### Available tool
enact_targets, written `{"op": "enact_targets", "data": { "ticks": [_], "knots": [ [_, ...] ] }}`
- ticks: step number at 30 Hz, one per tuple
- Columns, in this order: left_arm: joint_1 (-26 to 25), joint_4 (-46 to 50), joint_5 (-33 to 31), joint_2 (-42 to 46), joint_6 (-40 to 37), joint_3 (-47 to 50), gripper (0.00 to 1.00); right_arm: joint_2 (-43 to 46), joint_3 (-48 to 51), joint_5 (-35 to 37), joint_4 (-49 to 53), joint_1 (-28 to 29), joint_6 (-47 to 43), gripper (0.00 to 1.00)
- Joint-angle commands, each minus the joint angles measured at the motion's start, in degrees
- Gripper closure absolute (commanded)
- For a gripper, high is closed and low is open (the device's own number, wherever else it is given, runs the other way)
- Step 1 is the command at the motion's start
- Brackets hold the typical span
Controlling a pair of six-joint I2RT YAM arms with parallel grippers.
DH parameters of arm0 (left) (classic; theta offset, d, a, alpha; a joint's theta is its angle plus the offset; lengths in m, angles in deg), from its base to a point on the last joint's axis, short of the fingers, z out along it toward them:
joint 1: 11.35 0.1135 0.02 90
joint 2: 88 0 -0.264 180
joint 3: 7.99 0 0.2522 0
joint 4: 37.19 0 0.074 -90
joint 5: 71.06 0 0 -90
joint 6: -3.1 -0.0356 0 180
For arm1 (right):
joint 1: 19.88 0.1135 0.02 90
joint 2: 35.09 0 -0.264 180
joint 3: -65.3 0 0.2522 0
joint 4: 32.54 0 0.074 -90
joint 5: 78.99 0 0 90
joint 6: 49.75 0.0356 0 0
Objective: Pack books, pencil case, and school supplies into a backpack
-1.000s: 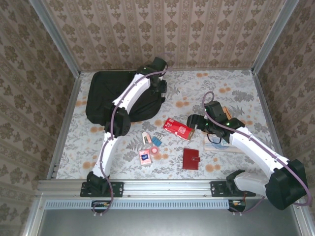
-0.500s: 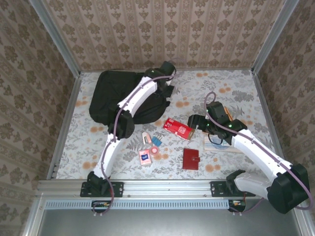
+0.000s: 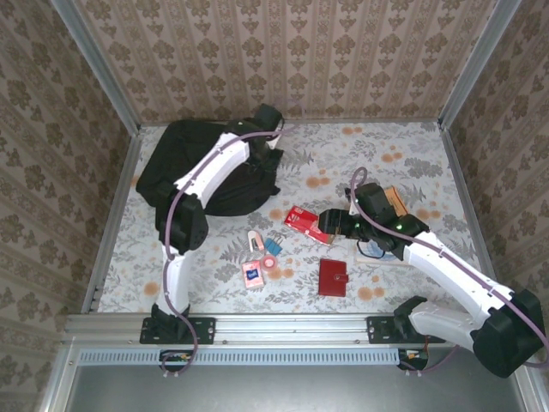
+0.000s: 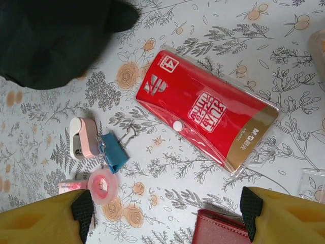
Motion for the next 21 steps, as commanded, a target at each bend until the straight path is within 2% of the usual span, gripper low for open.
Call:
{"op": "enact_targets", "data": {
  "ticks": [1,5,8,12,16,21],
  "knots": [
    [-0.8,-1.4,-0.5,4.5,-2.1,4.4,1.00,1.8,0.4,1.1,0.7,0.2,-0.6,0.21],
    [-0.7,-3.0,1.6,8.2,-3.8,7.8,1.00,2.3,0.3,3.7,2.3,0.1,-0.4,0.21],
    [-1.0,-4.0,2.6,7.8,-4.3,5.7,1.00,2.5,0.3,6.3,2.8,-0.1,0.8,0.20],
    [-1.7,-1.8,2.5,1.4,-5.2,-3.7,1.00,2.1,0.2,8.3,3.8,-1.3,3.3,0.20],
    [-5.2,1.6,-2.9,-6.7,-7.7,-15.9,1.00,3.0,2.0,8.0,2.5,-1.6,3.9,0.20],
    [-8.0,3.6,1.0,-15.3,-8.3,-29.0,1.00,5.9,3.8,9.9,3.9,-3.2,6.2,0.21]
  ]
}}
